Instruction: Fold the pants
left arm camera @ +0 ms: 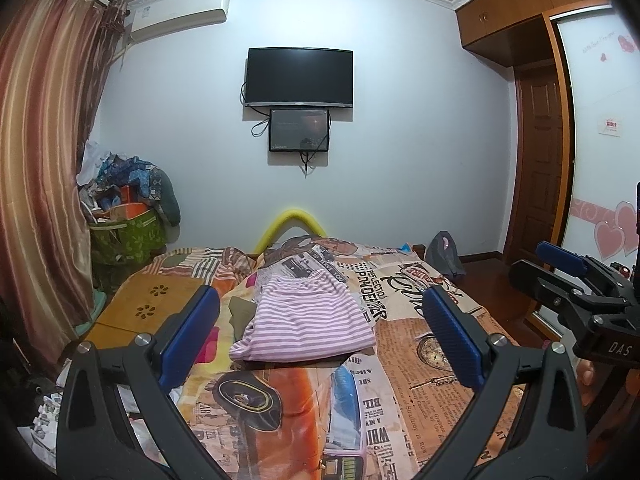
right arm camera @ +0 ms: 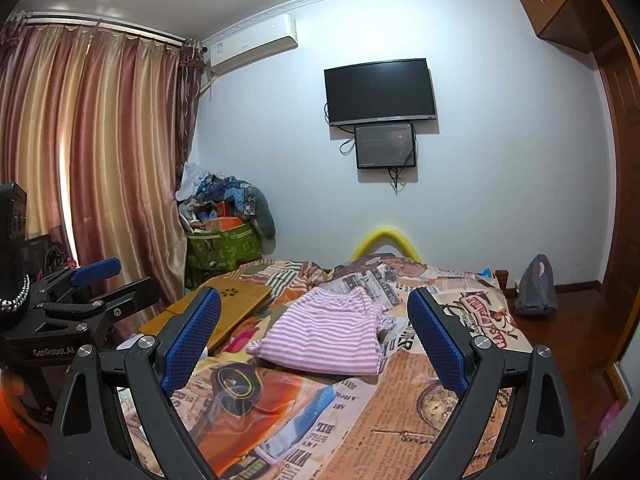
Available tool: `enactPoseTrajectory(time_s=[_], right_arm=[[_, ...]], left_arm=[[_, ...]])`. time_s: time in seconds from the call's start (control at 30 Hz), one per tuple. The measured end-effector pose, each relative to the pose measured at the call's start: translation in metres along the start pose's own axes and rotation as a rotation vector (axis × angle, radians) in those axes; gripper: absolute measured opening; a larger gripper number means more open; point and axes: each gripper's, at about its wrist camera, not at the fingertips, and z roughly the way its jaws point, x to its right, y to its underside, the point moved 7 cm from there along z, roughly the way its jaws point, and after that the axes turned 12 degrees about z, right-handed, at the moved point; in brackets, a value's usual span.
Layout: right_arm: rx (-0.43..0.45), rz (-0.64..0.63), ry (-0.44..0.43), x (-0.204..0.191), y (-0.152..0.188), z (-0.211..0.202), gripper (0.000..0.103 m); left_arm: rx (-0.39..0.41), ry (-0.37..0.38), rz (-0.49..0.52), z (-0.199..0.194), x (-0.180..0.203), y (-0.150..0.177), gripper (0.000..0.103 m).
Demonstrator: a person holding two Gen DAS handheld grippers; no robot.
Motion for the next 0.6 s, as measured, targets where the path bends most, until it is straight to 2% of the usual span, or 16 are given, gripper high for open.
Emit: enactPoseTrajectory(time_s=[0.6], right_arm=[[0.0,0.003,0.007,-0.0005,0.0003,0.0008,0.095]], left_arm=[[0.004,0.016,-0.002,0.0,0.0031,0.0033,0.102]])
